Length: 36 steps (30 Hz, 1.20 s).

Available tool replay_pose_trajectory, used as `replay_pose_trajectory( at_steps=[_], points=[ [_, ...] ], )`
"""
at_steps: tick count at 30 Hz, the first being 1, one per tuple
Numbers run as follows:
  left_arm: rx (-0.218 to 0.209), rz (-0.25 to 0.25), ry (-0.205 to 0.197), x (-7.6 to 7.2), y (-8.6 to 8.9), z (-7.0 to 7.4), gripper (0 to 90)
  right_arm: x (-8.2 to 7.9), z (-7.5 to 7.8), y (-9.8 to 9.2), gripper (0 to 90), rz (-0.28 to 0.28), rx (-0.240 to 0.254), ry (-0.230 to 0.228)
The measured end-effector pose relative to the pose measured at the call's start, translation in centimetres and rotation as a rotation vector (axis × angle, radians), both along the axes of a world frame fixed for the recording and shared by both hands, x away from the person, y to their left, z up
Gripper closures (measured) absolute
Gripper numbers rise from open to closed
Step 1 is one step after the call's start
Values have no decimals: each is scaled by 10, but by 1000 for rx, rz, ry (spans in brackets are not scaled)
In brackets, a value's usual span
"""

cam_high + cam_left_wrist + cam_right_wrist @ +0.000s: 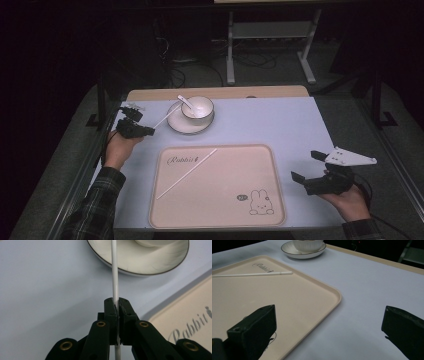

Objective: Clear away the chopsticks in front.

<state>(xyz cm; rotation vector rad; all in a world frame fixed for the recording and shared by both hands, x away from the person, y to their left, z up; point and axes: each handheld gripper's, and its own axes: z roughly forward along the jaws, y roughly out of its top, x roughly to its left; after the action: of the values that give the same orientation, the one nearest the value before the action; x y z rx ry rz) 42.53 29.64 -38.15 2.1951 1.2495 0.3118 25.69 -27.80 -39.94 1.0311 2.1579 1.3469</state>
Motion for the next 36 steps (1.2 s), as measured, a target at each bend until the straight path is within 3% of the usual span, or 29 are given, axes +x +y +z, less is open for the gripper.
replay_pose_trajectory(
  at_steps=[14, 21, 30, 36],
  points=[
    [12, -29, -16, -61, 16, 16, 863, -1, 1, 2, 0, 0, -1, -3],
    [-13, -47, -36, -92, 19, 18, 863, 0, 1, 2, 0, 0, -4, -2],
    [-53, -89, -59, -124, 4, 21, 863, -1, 2, 3, 0, -2, -2, -5],
    [-63, -123, -54, -136, -13, 18, 863, -1, 1, 5, 0, 6, -10, -1]
  ],
)
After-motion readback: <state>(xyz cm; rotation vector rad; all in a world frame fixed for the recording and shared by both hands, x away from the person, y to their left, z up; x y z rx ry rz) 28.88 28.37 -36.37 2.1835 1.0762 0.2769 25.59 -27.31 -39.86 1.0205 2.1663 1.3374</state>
